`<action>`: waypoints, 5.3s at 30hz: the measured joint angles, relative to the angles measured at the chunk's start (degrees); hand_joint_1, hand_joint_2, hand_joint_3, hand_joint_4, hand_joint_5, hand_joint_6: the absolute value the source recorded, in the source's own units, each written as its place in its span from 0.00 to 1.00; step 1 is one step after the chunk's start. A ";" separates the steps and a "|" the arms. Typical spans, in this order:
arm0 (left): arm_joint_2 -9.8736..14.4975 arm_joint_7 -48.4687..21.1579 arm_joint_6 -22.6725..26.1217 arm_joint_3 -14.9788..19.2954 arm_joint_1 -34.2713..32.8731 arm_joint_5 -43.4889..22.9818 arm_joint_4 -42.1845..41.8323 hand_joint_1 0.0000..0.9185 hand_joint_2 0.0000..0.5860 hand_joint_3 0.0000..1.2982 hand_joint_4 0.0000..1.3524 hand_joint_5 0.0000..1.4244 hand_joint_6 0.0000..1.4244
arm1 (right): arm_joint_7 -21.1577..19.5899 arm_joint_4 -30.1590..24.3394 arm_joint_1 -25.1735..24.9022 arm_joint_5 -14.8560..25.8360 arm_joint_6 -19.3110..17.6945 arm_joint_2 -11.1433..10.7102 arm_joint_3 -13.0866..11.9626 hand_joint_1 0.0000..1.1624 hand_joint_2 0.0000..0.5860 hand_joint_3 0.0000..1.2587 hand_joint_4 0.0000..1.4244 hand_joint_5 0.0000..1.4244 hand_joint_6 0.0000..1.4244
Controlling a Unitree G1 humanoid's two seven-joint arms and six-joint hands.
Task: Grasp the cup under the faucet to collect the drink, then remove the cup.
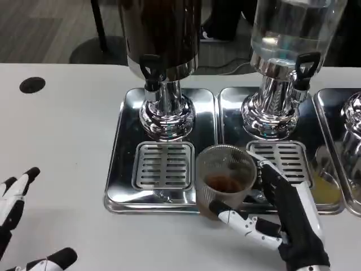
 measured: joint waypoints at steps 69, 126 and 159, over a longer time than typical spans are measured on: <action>0.05 -1.02 1.76 0.07 -0.65 -0.02 -2.88 0.00 0.02 0.00 0.00 0.00 0.00 | 2.25 -0.75 12.10 2.84 -9.95 -1.50 -2.08 0.72 0.40 0.28 0.25 0.27 0.25; 0.11 -2.73 3.60 1.63 0.14 -0.13 -6.79 0.00 0.02 0.00 0.00 0.00 0.00 | 1.35 10.29 9.69 0.87 -17.22 -0.01 -1.30 0.71 0.39 0.24 0.16 0.23 0.23; 0.11 -3.16 3.59 1.66 -0.16 -0.18 -7.09 0.00 0.02 0.00 0.00 0.00 0.00 | 1.11 11.79 9.68 0.45 -18.78 -0.06 -1.37 0.70 0.37 0.18 0.08 0.13 0.10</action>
